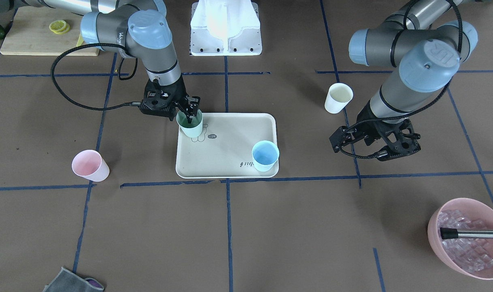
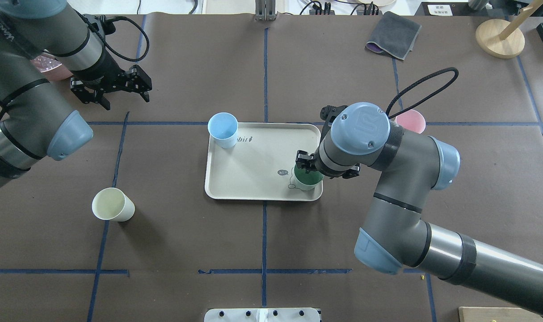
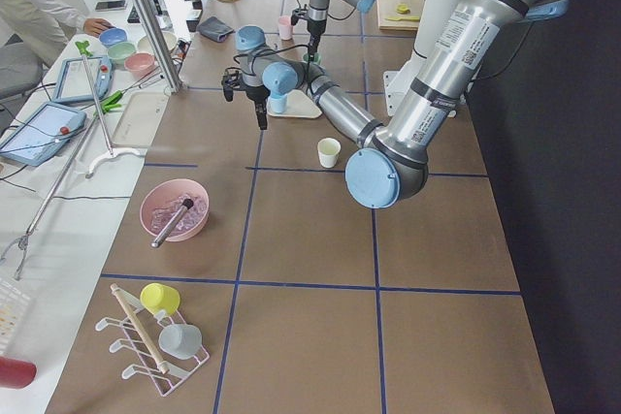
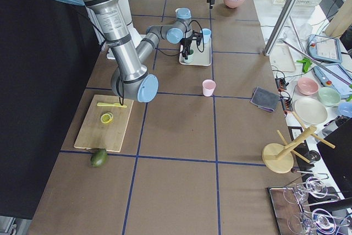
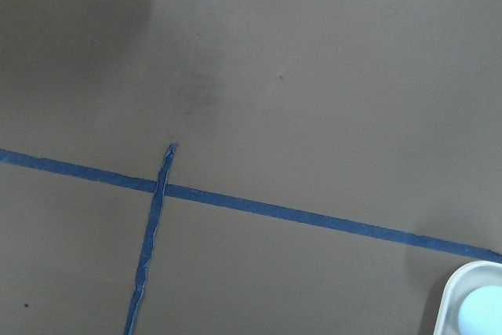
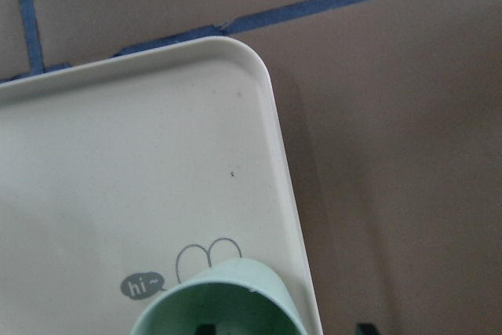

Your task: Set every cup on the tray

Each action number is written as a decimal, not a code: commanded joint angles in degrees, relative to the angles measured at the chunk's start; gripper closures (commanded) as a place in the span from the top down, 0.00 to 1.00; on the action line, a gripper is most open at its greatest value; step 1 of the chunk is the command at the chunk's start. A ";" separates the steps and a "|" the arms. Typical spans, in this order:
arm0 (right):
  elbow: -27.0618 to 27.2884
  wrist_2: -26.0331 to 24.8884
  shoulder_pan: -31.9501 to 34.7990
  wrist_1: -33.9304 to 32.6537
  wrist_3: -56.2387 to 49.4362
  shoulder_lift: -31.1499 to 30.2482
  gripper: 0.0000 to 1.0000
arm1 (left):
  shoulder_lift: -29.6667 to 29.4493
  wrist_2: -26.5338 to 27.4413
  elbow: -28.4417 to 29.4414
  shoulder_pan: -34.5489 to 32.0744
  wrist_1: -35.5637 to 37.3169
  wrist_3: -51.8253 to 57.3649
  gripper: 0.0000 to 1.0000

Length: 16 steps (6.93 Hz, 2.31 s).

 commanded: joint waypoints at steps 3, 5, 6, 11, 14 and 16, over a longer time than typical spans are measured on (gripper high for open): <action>2.34 10.35 11.78 -0.73 -14.33 -3.07 1.00 | 1.22 -0.03 -0.96 0.01 0.09 0.13 0.99; 3.03 14.89 20.90 -10.17 -32.48 -3.70 1.00 | 8.56 -0.12 -8.74 -0.07 0.00 0.22 0.99; 2.86 15.00 23.30 -10.13 -40.85 -6.75 1.00 | 13.75 -0.03 -13.66 -0.07 -0.09 0.30 1.00; 2.68 18.08 26.48 -9.78 -45.33 -10.03 1.00 | 27.15 7.76 -21.89 13.07 -11.92 -14.34 0.99; 2.60 18.17 26.40 -9.69 -45.33 -10.03 1.00 | 27.42 9.63 -21.01 17.07 -12.74 -17.10 0.99; 2.69 18.17 26.40 -9.69 -45.33 -10.12 1.00 | 29.00 9.63 -20.66 17.15 -12.83 -16.66 0.99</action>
